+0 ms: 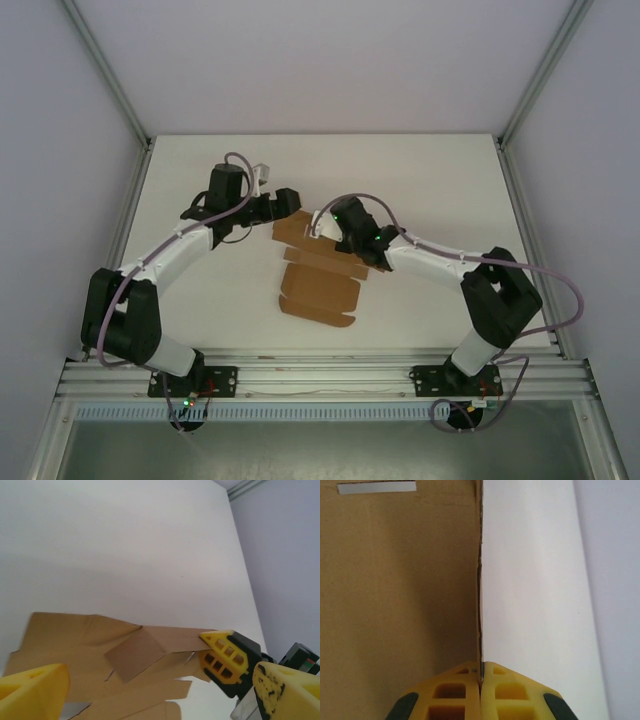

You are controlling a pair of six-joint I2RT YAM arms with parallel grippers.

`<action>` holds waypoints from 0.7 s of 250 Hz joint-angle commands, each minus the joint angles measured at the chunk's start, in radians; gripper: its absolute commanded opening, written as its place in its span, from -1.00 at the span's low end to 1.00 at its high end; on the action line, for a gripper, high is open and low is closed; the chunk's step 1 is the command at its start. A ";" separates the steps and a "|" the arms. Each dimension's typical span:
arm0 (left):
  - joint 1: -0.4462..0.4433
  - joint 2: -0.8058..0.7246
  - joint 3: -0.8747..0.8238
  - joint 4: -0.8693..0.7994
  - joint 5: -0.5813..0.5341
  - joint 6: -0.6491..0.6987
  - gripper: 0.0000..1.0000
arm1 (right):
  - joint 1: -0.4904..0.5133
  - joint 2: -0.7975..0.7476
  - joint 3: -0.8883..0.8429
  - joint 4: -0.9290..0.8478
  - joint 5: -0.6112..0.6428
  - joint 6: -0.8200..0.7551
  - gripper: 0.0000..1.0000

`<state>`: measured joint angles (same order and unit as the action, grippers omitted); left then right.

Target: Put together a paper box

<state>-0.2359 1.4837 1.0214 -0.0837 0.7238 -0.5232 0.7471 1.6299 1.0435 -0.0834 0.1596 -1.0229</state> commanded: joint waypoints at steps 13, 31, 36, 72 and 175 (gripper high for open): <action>-0.017 0.041 0.049 0.058 0.079 -0.024 0.81 | 0.011 -0.035 -0.037 0.092 0.060 -0.036 -1.00; -0.024 0.062 0.056 0.055 0.088 -0.023 0.69 | 0.011 -0.051 -0.045 0.096 0.053 -0.028 -1.00; -0.025 0.069 0.059 0.055 0.094 -0.023 0.64 | 0.012 -0.055 -0.048 0.096 0.052 -0.027 -1.00; -0.042 0.092 0.050 0.085 0.129 -0.065 0.44 | 0.012 -0.072 -0.057 0.100 0.043 -0.005 -1.00; -0.065 0.166 0.068 0.163 0.178 -0.134 0.28 | 0.023 -0.059 -0.076 0.146 0.004 0.009 -1.00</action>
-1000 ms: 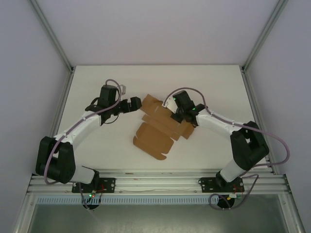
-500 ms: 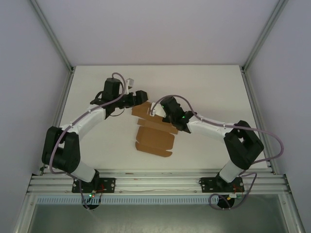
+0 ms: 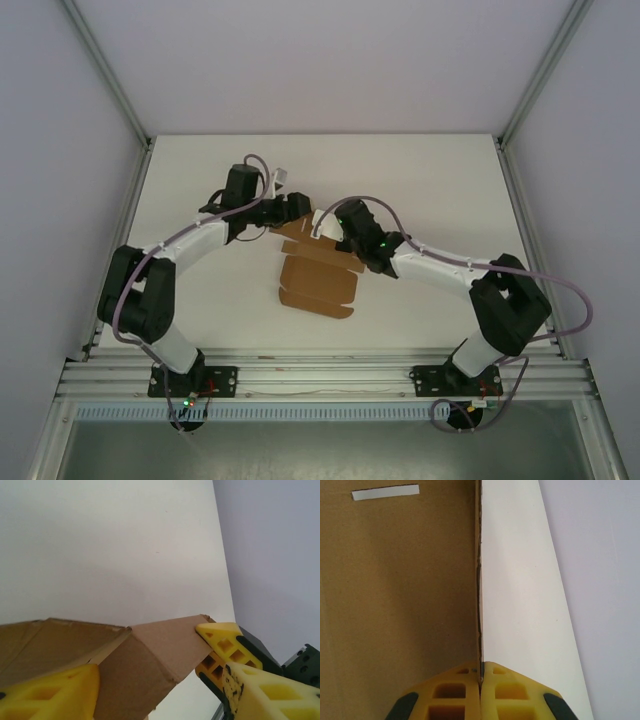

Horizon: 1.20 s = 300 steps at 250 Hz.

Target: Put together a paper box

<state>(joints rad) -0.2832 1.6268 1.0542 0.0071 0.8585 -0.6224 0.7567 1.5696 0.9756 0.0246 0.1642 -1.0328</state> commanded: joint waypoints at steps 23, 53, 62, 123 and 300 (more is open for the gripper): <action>-0.027 0.038 0.041 0.091 0.046 -0.047 0.20 | 0.017 0.009 -0.010 0.050 -0.026 0.022 -1.00; -0.039 0.061 0.052 0.113 0.065 -0.074 0.03 | 0.025 0.024 -0.007 0.066 -0.025 0.024 -1.00; -0.042 0.064 0.050 0.126 0.063 -0.081 -0.07 | 0.030 0.029 -0.007 0.066 -0.023 0.021 -1.00; -0.053 0.046 0.050 0.054 -0.032 -0.049 -0.42 | 0.039 0.035 -0.018 0.085 0.021 0.011 -1.00; -0.005 -0.455 -0.335 -0.219 -0.523 0.171 1.00 | 0.040 -0.137 -0.177 0.112 0.040 0.091 -1.00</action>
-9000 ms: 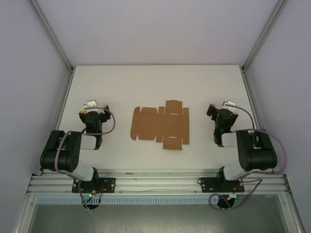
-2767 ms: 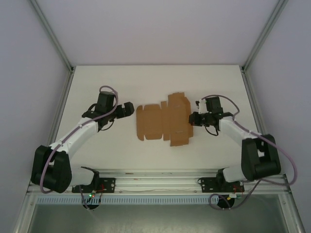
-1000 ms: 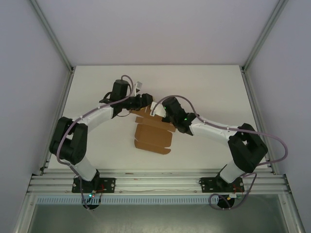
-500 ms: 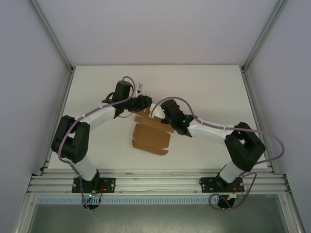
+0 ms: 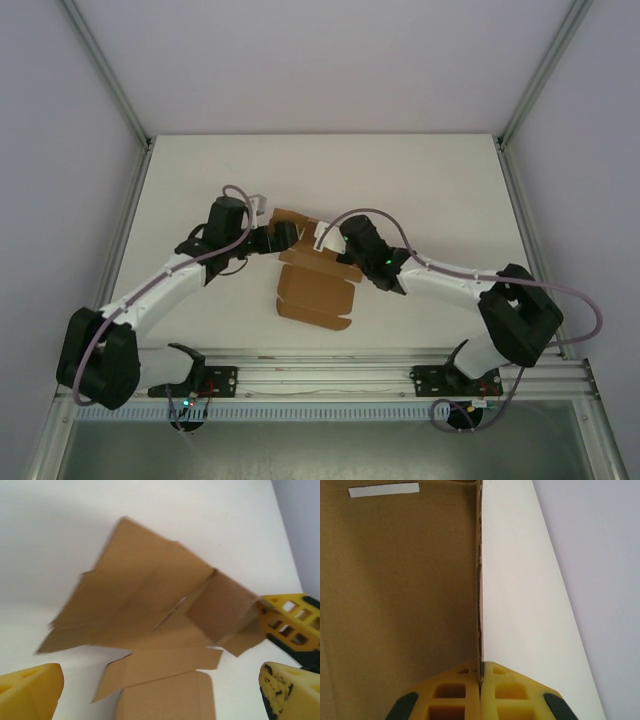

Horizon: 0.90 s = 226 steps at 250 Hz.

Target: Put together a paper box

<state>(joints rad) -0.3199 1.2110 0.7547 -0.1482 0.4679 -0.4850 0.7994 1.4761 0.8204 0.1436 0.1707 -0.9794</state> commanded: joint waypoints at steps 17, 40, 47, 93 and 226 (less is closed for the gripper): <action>0.056 -0.046 -0.058 -0.054 -0.125 0.029 1.00 | -0.005 -0.052 -0.027 -0.001 0.038 0.042 -1.00; 0.076 -0.045 -0.096 -0.018 -0.109 0.021 1.00 | -0.009 -0.065 -0.028 -0.008 0.032 0.052 -1.00; 0.079 -0.041 -0.106 -0.003 -0.106 0.020 1.00 | -0.011 -0.068 -0.027 -0.012 0.027 0.057 -1.00; 0.096 -0.006 -0.149 0.062 -0.106 0.030 1.00 | -0.033 -0.086 -0.026 -0.034 0.001 0.086 -1.00; 0.113 0.099 -0.200 0.237 -0.059 0.075 0.93 | -0.050 -0.109 -0.027 -0.073 -0.053 0.130 -1.00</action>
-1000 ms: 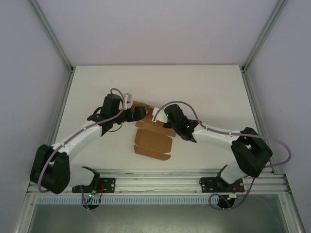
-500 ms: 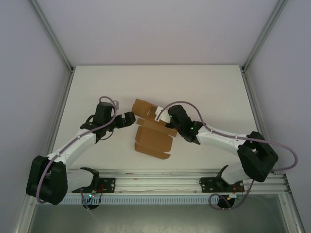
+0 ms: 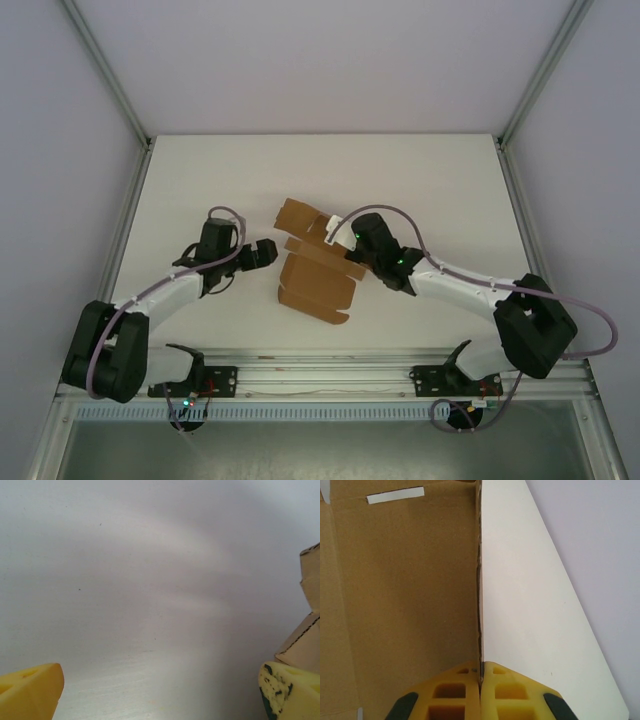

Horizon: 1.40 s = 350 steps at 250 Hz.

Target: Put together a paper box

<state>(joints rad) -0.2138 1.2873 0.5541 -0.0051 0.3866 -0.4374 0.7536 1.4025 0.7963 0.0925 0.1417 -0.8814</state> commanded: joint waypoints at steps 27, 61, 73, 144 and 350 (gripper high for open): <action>0.008 0.069 0.012 0.131 0.046 0.032 0.88 | -0.005 -0.036 -0.006 -0.020 -0.034 0.035 -1.00; 0.006 0.126 0.023 0.201 0.047 0.016 0.80 | -0.006 -0.038 -0.005 -0.022 -0.057 0.041 -1.00; 0.006 0.140 0.026 0.220 0.059 0.019 0.79 | -0.004 -0.038 -0.002 -0.024 -0.063 0.047 -1.00; -0.032 0.152 0.003 0.348 0.204 0.039 0.74 | -0.005 -0.034 0.005 -0.037 -0.094 0.059 -1.00; -0.248 0.340 0.038 0.480 -0.044 0.049 0.23 | -0.005 -0.024 0.010 0.017 -0.171 0.112 -1.00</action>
<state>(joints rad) -0.4099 1.6104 0.5549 0.4831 0.5018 -0.4232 0.7494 1.3880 0.7963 0.0677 -0.0010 -0.8104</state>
